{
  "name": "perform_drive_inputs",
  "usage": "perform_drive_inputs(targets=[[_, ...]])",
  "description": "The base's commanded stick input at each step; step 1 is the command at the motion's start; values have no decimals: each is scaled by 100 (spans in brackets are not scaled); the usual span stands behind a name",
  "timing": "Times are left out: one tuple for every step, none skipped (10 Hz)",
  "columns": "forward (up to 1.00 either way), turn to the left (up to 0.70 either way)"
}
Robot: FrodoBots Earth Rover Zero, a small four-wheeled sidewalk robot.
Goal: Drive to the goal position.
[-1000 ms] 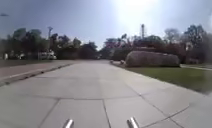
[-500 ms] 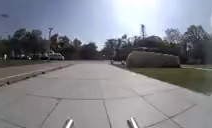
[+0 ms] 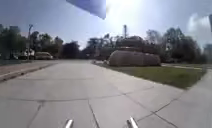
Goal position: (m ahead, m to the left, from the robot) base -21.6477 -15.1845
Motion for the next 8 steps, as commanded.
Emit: perform_drive_inputs(targets=[[0,-100],[0,-100],[0,-100],[0,-100],[0,-100],[0,-100],[0,-100],[0,-100]])
